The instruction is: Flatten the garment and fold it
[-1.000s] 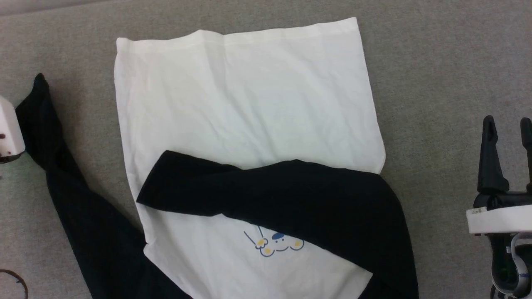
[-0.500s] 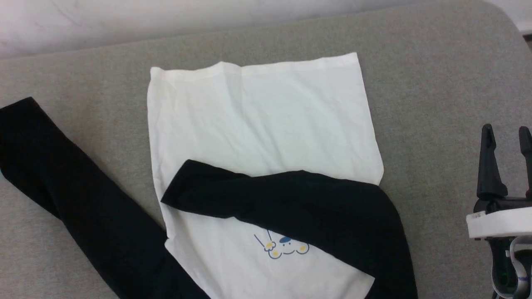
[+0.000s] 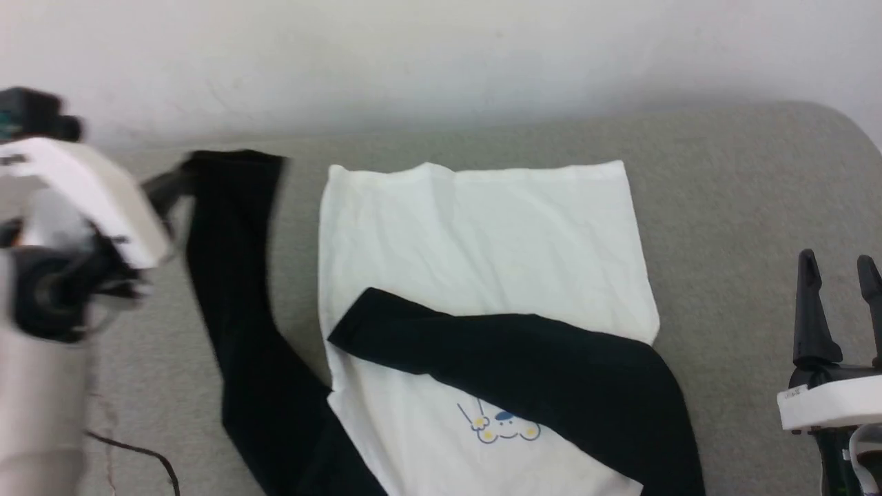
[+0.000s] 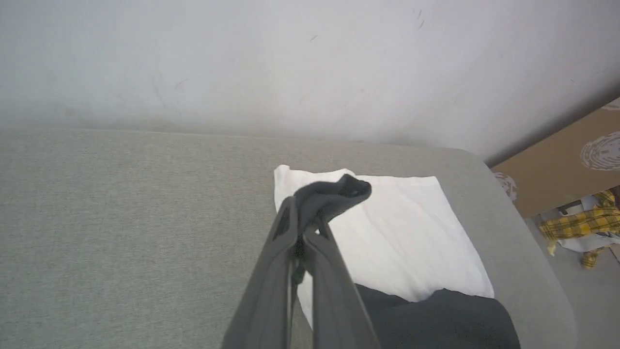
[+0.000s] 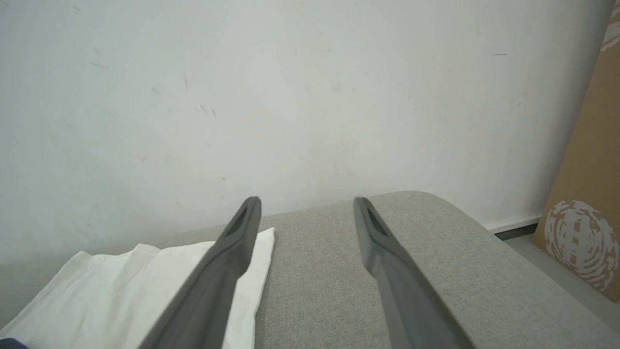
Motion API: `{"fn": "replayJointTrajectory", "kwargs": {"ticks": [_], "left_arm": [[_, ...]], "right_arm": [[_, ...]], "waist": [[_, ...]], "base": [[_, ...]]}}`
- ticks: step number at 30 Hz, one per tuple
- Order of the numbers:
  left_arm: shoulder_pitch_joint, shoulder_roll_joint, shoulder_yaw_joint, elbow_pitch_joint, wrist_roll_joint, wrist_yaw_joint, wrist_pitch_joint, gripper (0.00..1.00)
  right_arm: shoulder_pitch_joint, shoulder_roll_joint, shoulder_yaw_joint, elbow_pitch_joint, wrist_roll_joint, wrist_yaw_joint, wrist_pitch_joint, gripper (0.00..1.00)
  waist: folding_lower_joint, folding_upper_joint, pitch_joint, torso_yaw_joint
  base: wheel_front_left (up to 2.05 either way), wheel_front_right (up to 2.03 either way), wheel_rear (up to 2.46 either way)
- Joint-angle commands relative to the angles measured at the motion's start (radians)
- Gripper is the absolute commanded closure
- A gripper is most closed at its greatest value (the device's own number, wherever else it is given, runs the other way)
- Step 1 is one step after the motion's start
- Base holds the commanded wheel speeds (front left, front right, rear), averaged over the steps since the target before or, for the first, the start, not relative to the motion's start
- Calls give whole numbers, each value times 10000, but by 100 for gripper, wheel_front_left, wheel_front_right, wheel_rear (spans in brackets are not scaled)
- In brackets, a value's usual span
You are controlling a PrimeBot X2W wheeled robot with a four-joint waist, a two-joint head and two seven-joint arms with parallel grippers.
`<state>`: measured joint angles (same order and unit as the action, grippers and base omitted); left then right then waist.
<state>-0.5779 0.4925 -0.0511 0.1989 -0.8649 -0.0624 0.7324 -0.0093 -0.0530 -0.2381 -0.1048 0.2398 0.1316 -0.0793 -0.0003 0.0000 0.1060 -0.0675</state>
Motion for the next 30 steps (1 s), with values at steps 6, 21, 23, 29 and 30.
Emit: {"fn": "replayJointTrajectory", "kwargs": {"ticks": [6, 21, 23, 29, 30], "left_arm": [[603, -1666, -974, -1987, -340, 866, 410, 100], [132, -4216, -3482, -1679, 1715, 1299, -2618, 100], [90, -4325, -3979, -1270, 1951, 1343, -3147, 100], [454, -4415, -5963, 130, 2484, 1607, -4208, 100], [544, -4417, -6318, 372, 2464, 1665, -4316, 100]], "right_arm": [[195, 28, 48, 46, 138, -9, 97, 0], [44, 28, 294, 9, 207, -9, 87, 0], [10, 28, 305, 34, 233, -9, 64, 0], [-105, 28, 377, 249, 333, -9, -80, 0], [-130, 28, 395, 294, 341, -9, -100, 0]], "waist": [[3, 0, -663, 604], [3, 0, -207, 117], [3, 0, -101, -26], [3, 0, 236, -483], [3, 0, 287, -551]], "base": [[0, 0, 0], [0, 0, 0], [0, 0, 0], [0, 0, 0], [0, 0, 0]]}}
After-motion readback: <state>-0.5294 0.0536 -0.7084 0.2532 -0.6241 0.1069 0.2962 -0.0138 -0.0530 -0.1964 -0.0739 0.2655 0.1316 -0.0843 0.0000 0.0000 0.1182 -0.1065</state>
